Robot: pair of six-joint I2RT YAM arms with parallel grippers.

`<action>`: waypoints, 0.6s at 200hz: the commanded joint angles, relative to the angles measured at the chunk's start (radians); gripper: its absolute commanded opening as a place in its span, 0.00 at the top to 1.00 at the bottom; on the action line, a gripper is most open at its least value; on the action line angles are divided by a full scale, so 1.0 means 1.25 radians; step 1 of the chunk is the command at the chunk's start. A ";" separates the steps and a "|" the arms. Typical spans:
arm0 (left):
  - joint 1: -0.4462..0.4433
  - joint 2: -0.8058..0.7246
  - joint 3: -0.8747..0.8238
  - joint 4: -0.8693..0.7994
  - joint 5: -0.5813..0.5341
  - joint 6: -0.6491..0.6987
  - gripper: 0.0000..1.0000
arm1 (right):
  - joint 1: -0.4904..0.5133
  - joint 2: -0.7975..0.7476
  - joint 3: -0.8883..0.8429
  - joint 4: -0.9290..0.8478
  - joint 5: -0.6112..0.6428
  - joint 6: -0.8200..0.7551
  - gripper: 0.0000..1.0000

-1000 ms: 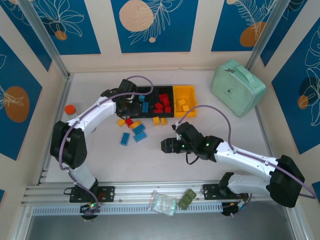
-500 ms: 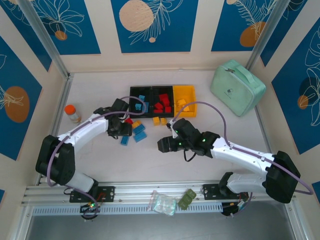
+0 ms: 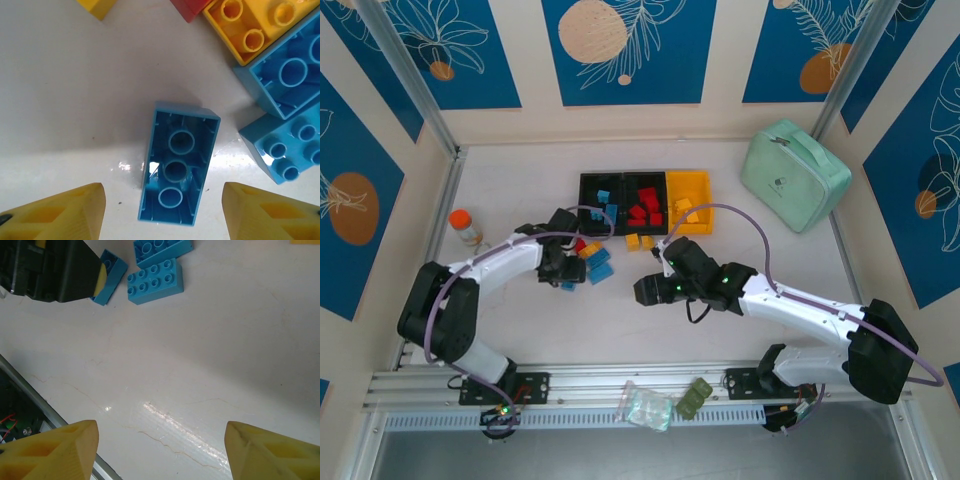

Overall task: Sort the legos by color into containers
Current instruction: Pick up the lego from the center of the table.

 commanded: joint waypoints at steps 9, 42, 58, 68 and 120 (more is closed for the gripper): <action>-0.019 0.039 -0.007 0.019 0.000 -0.010 0.39 | 0.008 0.008 0.002 0.012 -0.022 0.006 0.33; -0.025 0.063 -0.006 0.022 -0.017 -0.014 0.51 | 0.008 0.007 -0.002 0.012 -0.021 0.010 0.33; -0.027 0.058 -0.005 0.013 -0.019 -0.014 0.62 | 0.007 0.004 -0.006 0.012 -0.019 0.012 0.33; -0.027 0.047 -0.004 0.006 -0.022 -0.014 0.64 | 0.008 0.003 -0.007 0.012 -0.017 0.014 0.33; -0.026 -0.022 0.036 -0.040 -0.034 -0.013 0.70 | 0.003 -0.014 -0.006 0.009 -0.004 0.012 0.33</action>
